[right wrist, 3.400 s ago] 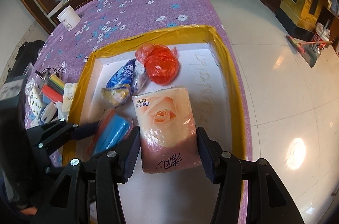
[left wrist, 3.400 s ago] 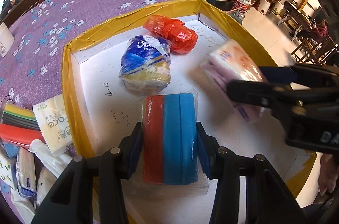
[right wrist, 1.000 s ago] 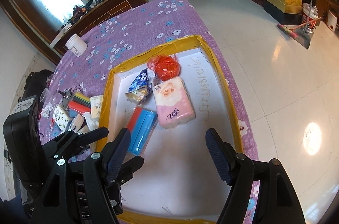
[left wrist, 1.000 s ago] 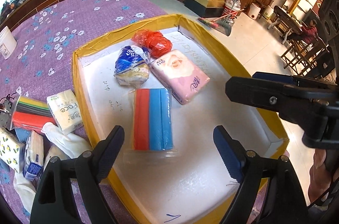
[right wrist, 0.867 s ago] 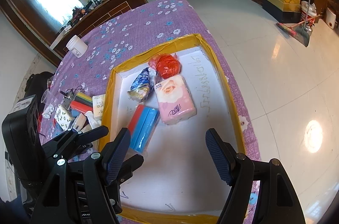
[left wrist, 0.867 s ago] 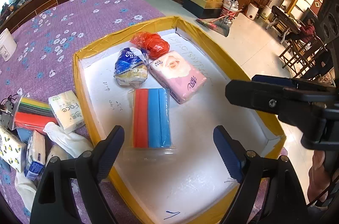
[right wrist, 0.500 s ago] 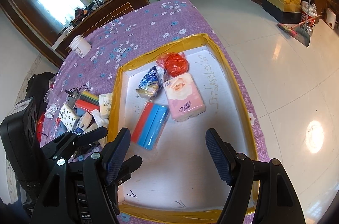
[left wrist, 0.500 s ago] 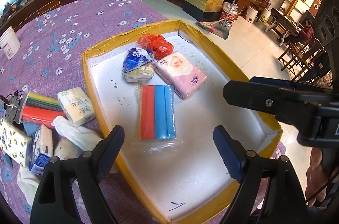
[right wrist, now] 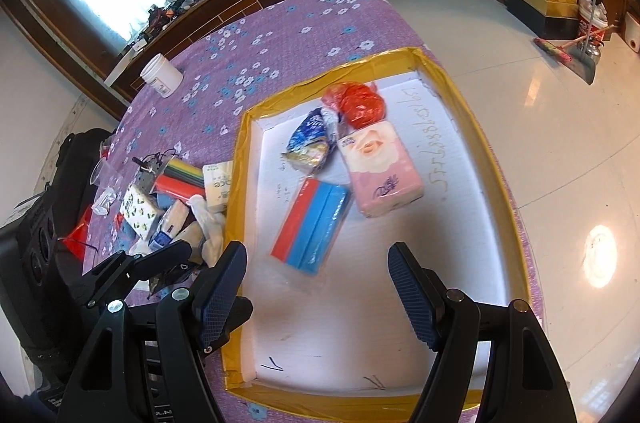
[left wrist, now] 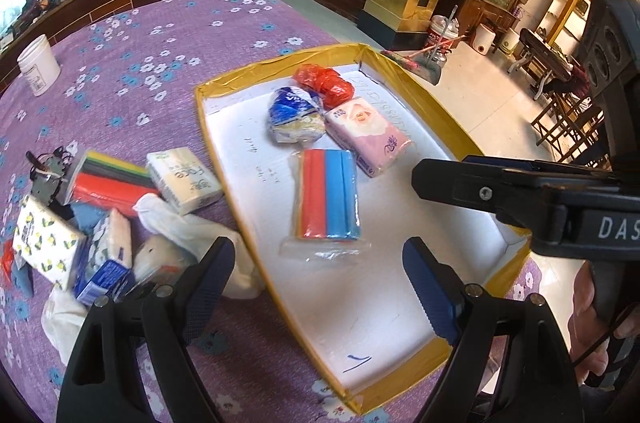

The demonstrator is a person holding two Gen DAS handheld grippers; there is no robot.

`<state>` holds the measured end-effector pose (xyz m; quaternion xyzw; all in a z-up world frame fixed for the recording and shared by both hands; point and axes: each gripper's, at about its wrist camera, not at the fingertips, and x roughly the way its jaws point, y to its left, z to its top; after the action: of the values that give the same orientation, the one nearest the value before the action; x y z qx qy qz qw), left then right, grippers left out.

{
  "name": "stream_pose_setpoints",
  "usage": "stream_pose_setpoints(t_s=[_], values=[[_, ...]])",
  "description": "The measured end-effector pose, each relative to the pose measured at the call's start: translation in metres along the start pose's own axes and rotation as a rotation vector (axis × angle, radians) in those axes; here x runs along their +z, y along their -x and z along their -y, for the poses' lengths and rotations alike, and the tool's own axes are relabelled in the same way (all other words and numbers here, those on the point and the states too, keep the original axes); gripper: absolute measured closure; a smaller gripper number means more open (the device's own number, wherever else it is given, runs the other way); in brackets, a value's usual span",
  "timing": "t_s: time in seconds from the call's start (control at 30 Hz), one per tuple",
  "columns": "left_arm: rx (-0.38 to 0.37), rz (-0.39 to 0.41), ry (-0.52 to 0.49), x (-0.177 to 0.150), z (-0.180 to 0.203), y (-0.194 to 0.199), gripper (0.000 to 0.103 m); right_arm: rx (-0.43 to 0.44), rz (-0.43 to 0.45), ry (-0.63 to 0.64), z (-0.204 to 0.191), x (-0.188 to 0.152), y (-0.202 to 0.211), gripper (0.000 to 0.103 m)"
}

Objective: Organize soft objects
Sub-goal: 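Withdraw both open tools from the tray back toward the pile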

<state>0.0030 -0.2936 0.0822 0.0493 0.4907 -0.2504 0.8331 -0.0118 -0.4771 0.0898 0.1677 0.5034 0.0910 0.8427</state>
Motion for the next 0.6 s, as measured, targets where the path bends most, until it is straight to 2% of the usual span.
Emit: stream_pose_setpoints(t_s=[0.6], values=[[0.043, 0.036, 0.102, -0.032, -0.045, 0.033, 0.018, 0.051, -0.045, 0.053, -0.043, -0.006, -0.025, 0.025]])
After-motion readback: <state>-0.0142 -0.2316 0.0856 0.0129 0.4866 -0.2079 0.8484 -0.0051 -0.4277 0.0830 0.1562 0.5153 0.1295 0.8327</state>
